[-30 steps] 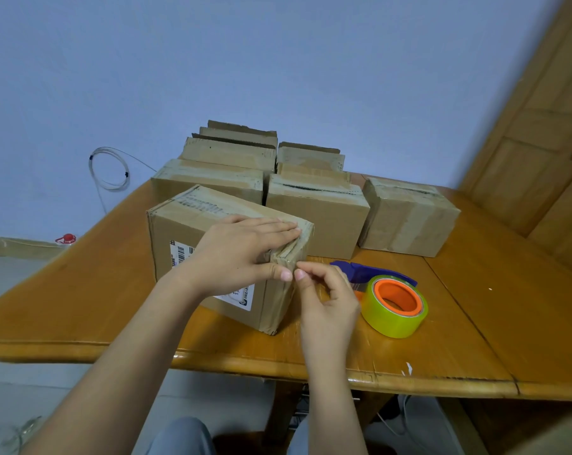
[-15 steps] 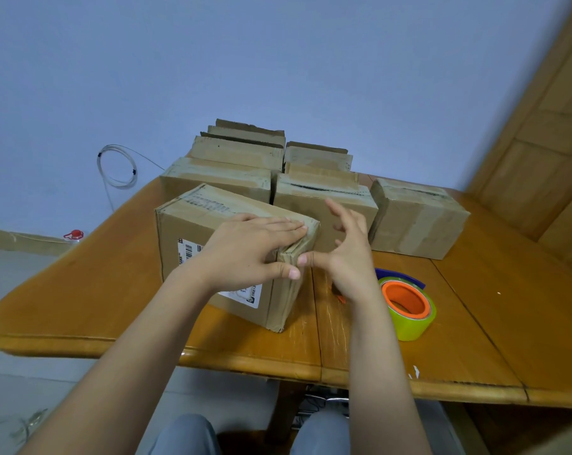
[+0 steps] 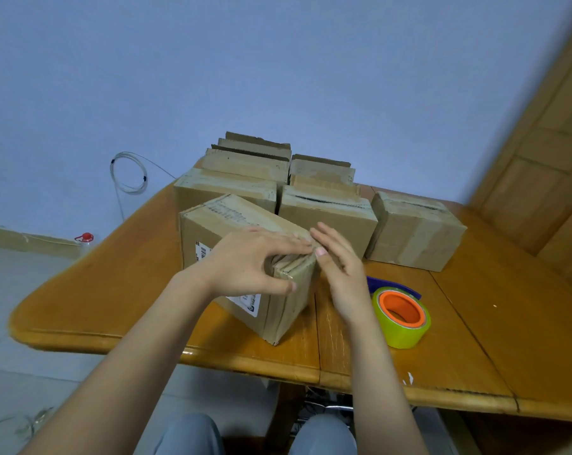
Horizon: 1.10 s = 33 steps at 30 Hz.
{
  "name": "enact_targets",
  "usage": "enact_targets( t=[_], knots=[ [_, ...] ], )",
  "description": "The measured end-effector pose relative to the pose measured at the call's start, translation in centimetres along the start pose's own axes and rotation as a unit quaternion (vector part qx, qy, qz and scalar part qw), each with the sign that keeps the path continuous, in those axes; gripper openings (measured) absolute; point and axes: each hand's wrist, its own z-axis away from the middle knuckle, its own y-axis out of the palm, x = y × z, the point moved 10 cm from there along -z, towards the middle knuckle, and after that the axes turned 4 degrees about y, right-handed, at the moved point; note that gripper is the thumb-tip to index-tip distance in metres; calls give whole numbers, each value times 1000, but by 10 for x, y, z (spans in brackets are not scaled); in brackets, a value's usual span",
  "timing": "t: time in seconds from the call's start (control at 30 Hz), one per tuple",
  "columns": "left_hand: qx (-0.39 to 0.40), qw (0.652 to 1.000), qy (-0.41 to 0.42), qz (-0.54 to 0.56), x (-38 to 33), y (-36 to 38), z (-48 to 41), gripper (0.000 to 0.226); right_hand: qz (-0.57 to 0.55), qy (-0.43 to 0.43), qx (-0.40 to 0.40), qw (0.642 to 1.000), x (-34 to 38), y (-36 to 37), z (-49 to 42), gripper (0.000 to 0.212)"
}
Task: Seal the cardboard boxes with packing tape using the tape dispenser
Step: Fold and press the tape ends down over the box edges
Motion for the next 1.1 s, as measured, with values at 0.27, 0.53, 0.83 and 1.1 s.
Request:
enact_targets(
  t=[0.27, 0.53, 0.83, 1.1],
  knots=[
    [21, 998, 0, 57, -5, -1, 28, 61, 136, -37, -23, 990, 25, -3, 36, 47],
    [30, 993, 23, 111, -12, 7, 38, 43, 78, 9, -63, 995, 31, -10, 65, 36],
    [34, 979, 11, 202, -9, 4, 40, 36, 72, 15, -71, 995, 38, -14, 72, 30],
    [42, 959, -6, 280, -6, -5, 37, 38, 40, 37, -54, 997, 34, -13, 68, 42]
  ],
)
